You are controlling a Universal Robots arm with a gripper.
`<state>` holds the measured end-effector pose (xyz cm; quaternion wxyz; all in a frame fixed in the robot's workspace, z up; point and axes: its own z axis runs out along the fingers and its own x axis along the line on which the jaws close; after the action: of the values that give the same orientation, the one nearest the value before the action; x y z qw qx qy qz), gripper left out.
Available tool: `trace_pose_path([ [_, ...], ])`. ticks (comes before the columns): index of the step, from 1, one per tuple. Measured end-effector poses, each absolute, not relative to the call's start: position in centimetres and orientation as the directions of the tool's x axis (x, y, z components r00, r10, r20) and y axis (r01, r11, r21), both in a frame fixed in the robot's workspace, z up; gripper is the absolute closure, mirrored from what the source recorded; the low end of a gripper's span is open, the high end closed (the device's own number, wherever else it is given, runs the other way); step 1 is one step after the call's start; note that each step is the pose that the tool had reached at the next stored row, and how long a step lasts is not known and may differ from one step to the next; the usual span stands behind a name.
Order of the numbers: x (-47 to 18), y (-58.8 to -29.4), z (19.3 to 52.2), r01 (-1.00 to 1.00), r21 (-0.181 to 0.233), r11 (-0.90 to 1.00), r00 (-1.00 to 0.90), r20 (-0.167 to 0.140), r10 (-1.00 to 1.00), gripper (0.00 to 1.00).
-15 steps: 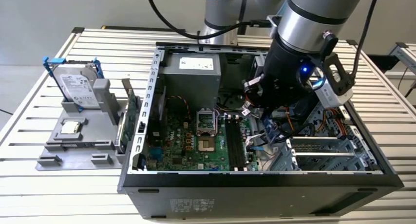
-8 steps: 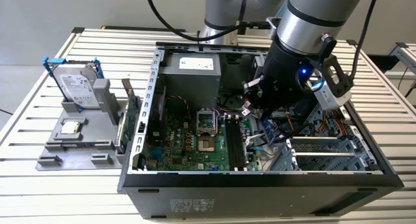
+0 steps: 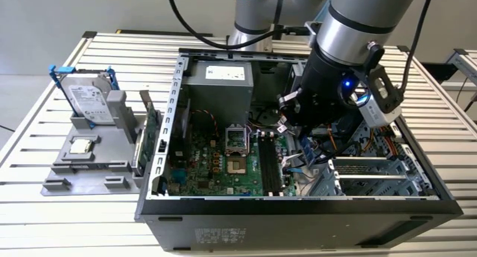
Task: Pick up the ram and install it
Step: 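Insert the ram into the slot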
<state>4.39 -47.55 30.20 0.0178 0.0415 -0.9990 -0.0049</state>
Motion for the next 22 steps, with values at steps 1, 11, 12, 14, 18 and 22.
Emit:
trace_pose_path([
  [1, 4.39, -47.55, 30.19, -0.083, 0.011, 0.997, -0.996, 0.035, -0.083, 1.00],
  [11, 4.40, -47.55, 30.17, -0.083, 0.012, 0.996, -0.996, 0.035, -0.083, 1.00],
  [12, 4.40, -47.55, 30.17, -0.083, 0.012, 0.997, -0.996, 0.035, -0.083, 1.00],
  [14, 4.38, -47.55, 30.16, -0.082, 0.012, 0.997, -0.996, 0.035, -0.083, 1.00],
  [18, 4.20, -47.55, 30.06, -0.069, 0.012, 0.998, -0.997, 0.035, -0.069, 1.00],
  [22, 3.94, -47.55, 29.91, -0.053, 0.012, 0.999, -0.998, 0.035, -0.054, 1.00],
])
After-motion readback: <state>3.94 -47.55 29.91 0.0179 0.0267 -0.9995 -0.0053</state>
